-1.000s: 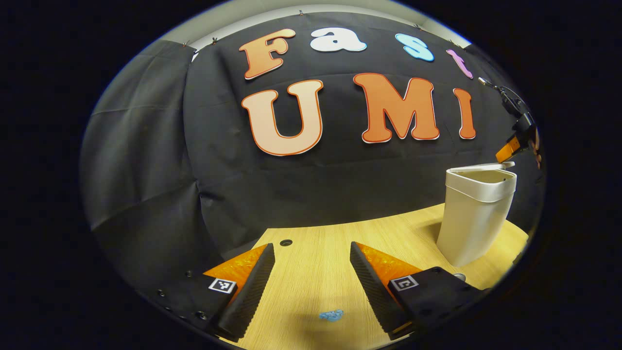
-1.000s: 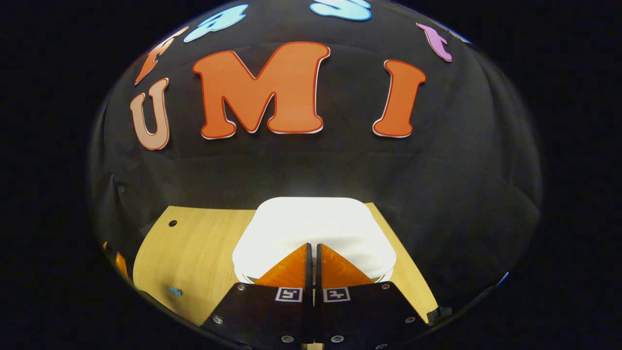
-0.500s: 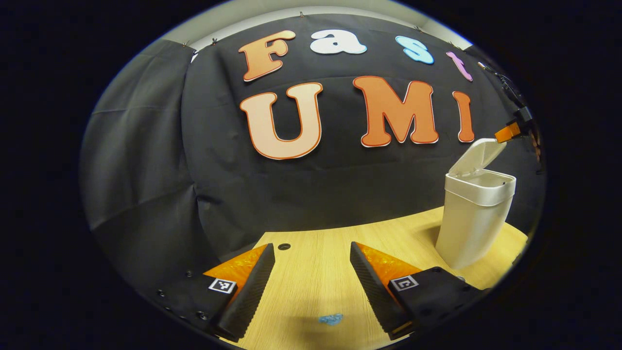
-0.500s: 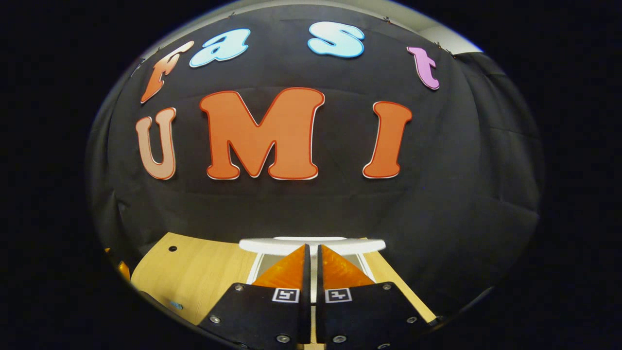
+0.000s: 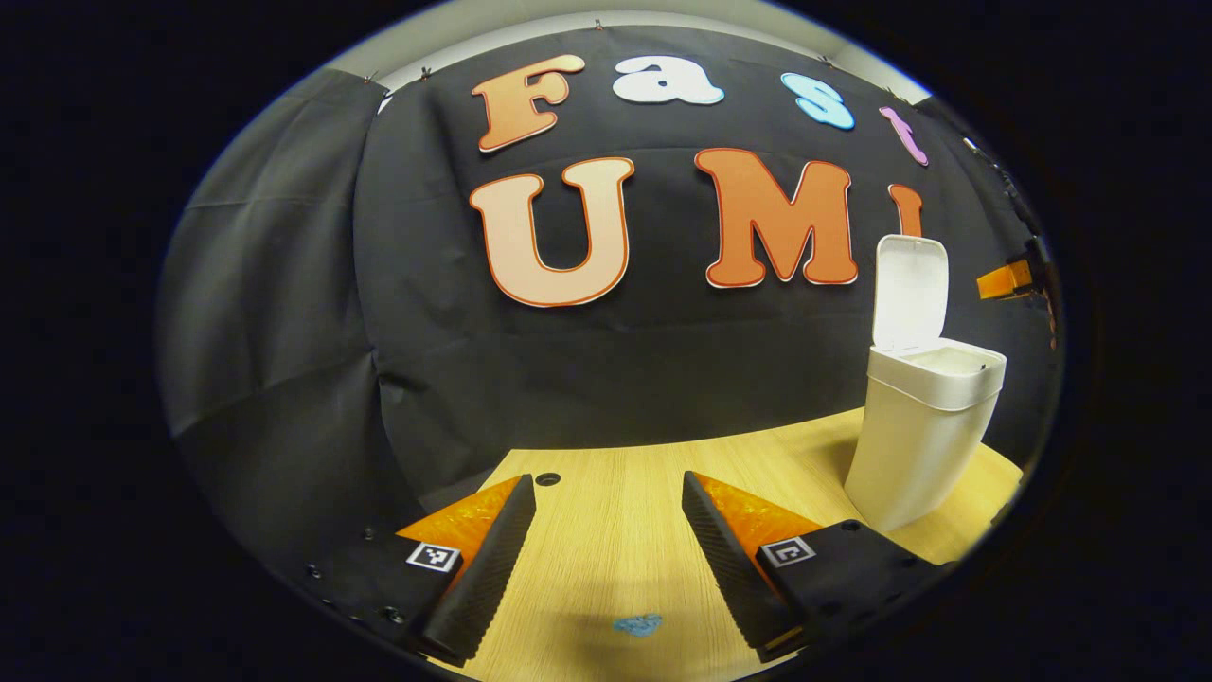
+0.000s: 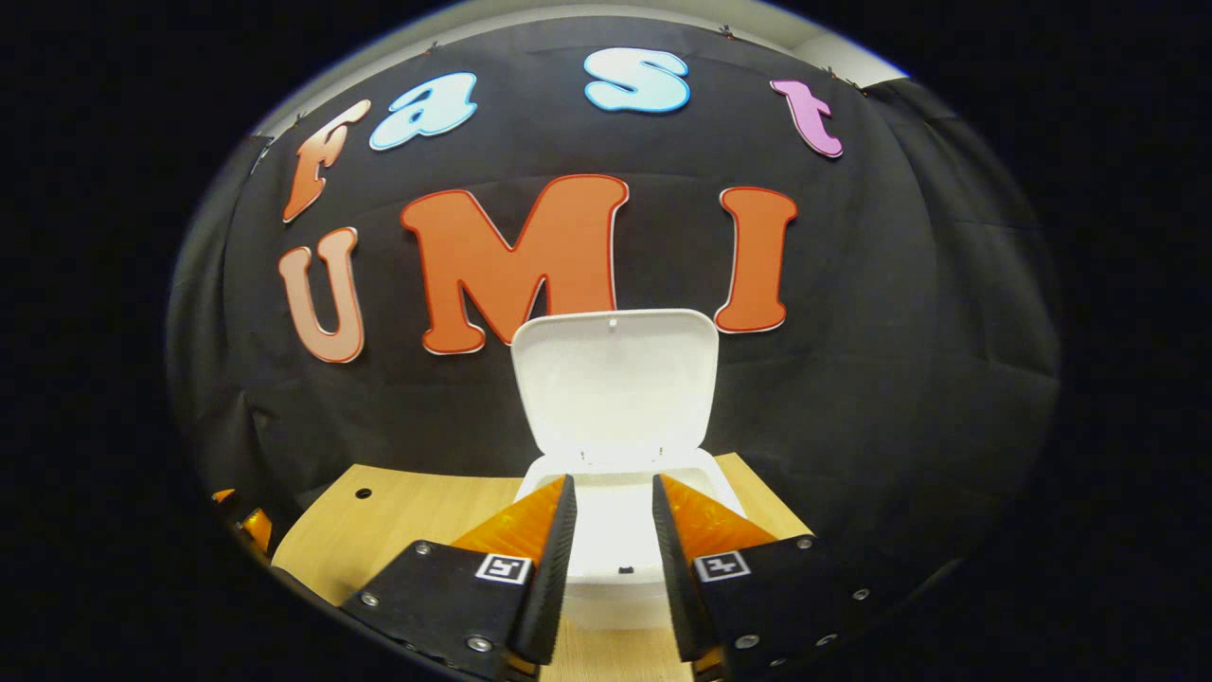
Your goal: Press the lid of the desktop garbage bin to open it, pick up the crumpled paper on the desktop and throw it into the bin, then pick up the pop can on the desktop and drop it into the bin, and finally close the garbage bin lid.
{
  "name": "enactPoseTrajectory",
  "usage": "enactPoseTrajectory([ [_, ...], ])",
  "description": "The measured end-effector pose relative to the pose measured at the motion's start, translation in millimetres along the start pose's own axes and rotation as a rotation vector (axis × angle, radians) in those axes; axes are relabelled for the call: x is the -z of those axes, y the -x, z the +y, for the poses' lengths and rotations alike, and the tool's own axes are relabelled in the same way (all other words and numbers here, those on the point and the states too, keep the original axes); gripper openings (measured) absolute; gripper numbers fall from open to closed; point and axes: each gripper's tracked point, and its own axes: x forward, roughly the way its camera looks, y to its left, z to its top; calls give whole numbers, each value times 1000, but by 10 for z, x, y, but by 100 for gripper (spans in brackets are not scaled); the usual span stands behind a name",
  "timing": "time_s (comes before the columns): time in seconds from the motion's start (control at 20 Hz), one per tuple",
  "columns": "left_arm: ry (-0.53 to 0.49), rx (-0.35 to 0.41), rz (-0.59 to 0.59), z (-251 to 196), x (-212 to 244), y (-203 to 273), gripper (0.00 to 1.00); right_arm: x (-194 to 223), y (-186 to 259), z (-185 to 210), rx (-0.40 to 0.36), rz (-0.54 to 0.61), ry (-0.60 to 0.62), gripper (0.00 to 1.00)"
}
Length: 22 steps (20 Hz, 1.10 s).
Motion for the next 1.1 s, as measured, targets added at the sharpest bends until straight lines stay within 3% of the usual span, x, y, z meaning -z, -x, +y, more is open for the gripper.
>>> enactPoseTrajectory([
  [0.2, 14, 9, 17, -8, 25, -45, 99, 172, 189, 285, -87, -35, 124, 78],
  [0.4, 21, 20, 26, -109, 5, -123, 96, 500, 322, 555, -166, 10, 211, 90],
  [0.7, 43, 38, 46, -219, 40, -130, 96, 1149, 500, 775, -276, 114, 305, 99],
  [0.85, 54, 38, 78, -253, 99, -139, 99, 1418, 584, 891, -324, 158, 319, 99],
  [1.1, 54, 37, 97, -275, 136, -102, 96, 1947, 705, 1071, -413, 250, 349, 100],
])
